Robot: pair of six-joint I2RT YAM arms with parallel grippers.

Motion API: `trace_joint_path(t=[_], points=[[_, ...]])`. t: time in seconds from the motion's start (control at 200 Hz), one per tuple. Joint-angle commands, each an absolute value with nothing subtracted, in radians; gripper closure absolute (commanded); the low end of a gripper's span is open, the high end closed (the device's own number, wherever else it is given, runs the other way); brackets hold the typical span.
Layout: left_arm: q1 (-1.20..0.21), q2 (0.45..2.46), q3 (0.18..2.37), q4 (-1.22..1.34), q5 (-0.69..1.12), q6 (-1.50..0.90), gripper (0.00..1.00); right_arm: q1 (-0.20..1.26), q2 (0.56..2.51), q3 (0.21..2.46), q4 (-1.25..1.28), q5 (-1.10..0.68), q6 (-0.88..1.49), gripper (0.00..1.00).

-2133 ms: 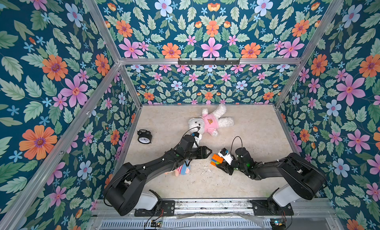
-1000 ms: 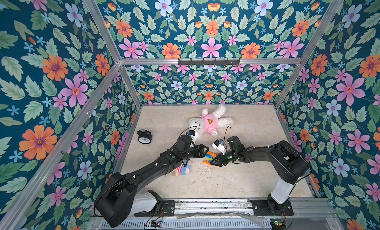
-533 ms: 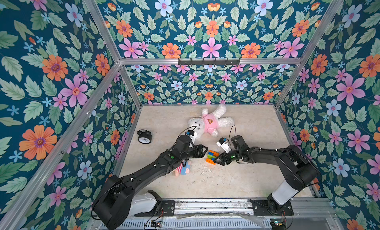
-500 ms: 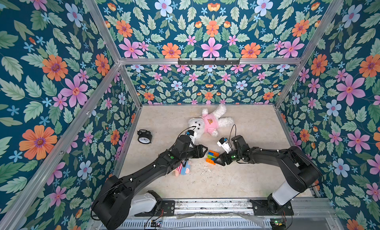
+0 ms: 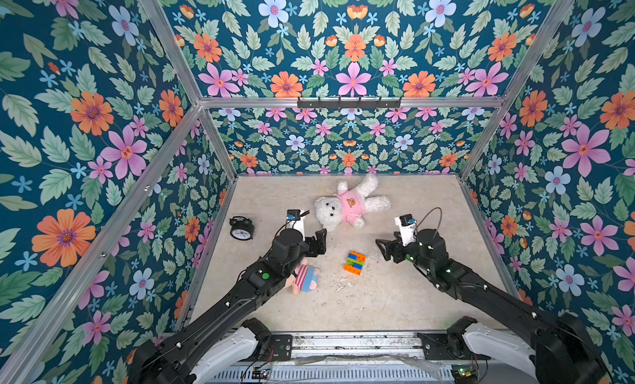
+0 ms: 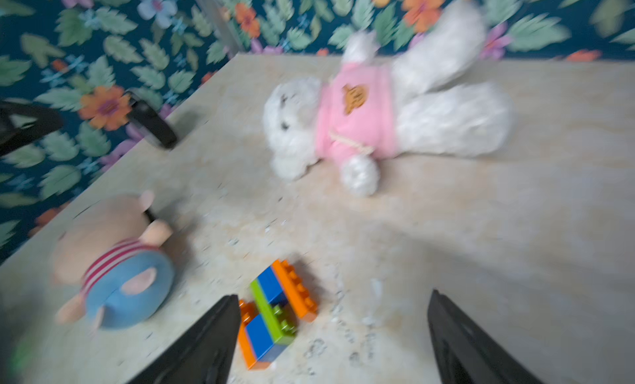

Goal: Assemble the number 5 with lego
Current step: Adjust the lego brick at the center of the board, then reset both arms

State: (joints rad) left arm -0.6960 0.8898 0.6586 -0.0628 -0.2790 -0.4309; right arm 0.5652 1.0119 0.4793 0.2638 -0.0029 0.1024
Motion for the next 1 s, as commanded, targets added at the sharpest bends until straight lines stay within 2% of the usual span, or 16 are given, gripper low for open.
trace_joint_path(t=[0.0, 0.09, 0.185, 0.32, 0.425, 0.45, 0.505, 0.585, 0.725, 0.795, 0.84, 0.9, 0.955, 0.995], points=[[-0.679, 0.837, 0.609, -0.02, -0.673, -0.269, 0.01, 0.528, 0.931, 0.414, 0.407, 0.416, 0.077, 0.01], [-0.623, 0.815, 0.563, 0.058, -0.802, -0.203, 0.01, 0.433, 0.923, 0.398, 0.413, 0.509, 0.127, 0.01], [-0.501, 0.82, 0.473, 0.214, -0.827, -0.098, 0.01, 0.324, 0.975, 0.342, 0.513, 0.576, 0.143, 0.01], [-0.267, 0.92, 0.407, 0.33, -0.643, -0.055, 0.01, 0.201, 1.149, 0.279, 0.738, 0.536, 0.124, 0.01], [-0.172, 1.069, 0.36, 0.504, -0.59, -0.015, 0.01, 0.176, 1.321, 0.26, 0.95, 0.526, 0.068, 0.01], [-0.163, 1.1, 0.349, 0.555, -0.558, -0.007, 0.01, 0.174, 1.355, 0.264, 1.009, 0.507, 0.031, 0.01], [-0.153, 1.179, 0.301, 0.713, -0.484, 0.026, 0.01, 0.168, 1.394, 0.321, 0.933, 0.463, -0.002, 0.01], [-0.151, 1.299, 0.235, 0.94, -0.445, 0.089, 0.01, 0.137, 1.445, 0.293, 1.069, 0.421, -0.042, 0.01], [-0.141, 1.367, 0.183, 1.169, -0.37, 0.115, 0.01, 0.006, 1.408, 0.222, 1.136, 0.159, 0.034, 0.01], [-0.133, 1.396, 0.206, 1.155, -0.39, 0.111, 0.01, 0.004, 1.43, 0.136, 1.31, 0.094, 0.006, 0.01], [-0.115, 1.39, 0.229, 1.086, -0.31, 0.118, 0.01, 0.004, 1.468, 0.096, 1.459, 0.103, 0.006, 0.01], [-0.094, 1.401, 0.263, 1.027, -0.207, 0.128, 0.01, 0.004, 1.427, 0.125, 1.315, 0.092, 0.008, 0.01], [-0.074, 1.413, 0.295, 0.968, -0.124, 0.132, 0.01, 0.003, 1.461, 0.128, 1.374, 0.127, 0.021, 0.01], [-0.059, 1.421, 0.315, 0.933, -0.052, 0.141, 0.01, 0.002, 1.445, 0.14, 1.324, 0.144, 0.031, 0.01]])
